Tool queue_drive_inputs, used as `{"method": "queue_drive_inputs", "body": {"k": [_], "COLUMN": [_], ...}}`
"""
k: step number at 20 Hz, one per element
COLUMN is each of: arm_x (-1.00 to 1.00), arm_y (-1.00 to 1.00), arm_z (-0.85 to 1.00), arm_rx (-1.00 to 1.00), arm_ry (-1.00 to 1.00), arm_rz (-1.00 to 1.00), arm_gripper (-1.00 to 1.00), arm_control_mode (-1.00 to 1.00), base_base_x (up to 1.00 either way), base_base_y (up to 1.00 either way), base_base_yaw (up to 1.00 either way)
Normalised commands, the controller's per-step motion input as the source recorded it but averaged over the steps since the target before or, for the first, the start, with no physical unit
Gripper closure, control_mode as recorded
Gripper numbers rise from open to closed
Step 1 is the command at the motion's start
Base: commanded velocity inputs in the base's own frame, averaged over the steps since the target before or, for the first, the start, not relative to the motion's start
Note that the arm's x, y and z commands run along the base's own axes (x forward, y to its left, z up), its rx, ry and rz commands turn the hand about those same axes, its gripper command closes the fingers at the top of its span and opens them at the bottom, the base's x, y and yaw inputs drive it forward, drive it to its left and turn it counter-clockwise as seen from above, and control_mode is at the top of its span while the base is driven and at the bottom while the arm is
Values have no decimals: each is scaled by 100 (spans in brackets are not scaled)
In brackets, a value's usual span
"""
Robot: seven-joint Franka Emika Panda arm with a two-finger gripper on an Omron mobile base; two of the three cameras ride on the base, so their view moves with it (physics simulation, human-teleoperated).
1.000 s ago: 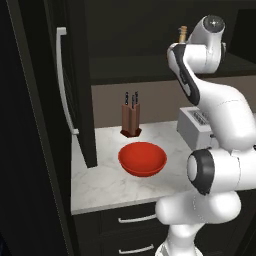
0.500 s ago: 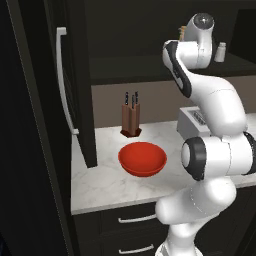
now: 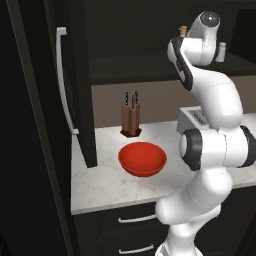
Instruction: Retrieve the bottle and the shaker from the cabinet and place them next to the mixing bowl on the counter. Then add garlic from the fridge to the mixing bowl.
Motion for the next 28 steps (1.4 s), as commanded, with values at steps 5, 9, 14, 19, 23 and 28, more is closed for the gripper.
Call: {"method": "queue_drive_inputs", "body": {"k": [5,9,14,19,23,28], "arm_x": [20,2,0,0,30,48], "arm_y": [0,0,5,17,2,0], "arm_z": [0,0,0,-11,-2,0], "arm_rx": [0,0,0,0,0,0], "arm_ry": [-3,-15,-17,-1,0,0], "arm_rz": [0,0,0,0,0,0], "arm_gripper": [-100,-100,-100,-100,-100,-100], "arm_control_mode": [-100,-100,-100,-100,-100,-100], "base_base_x": [0,0,0,0,0,0], "base_base_y": [0,0,0,0,0,0], "base_base_yaw": [0,0,0,0,0,0]}}
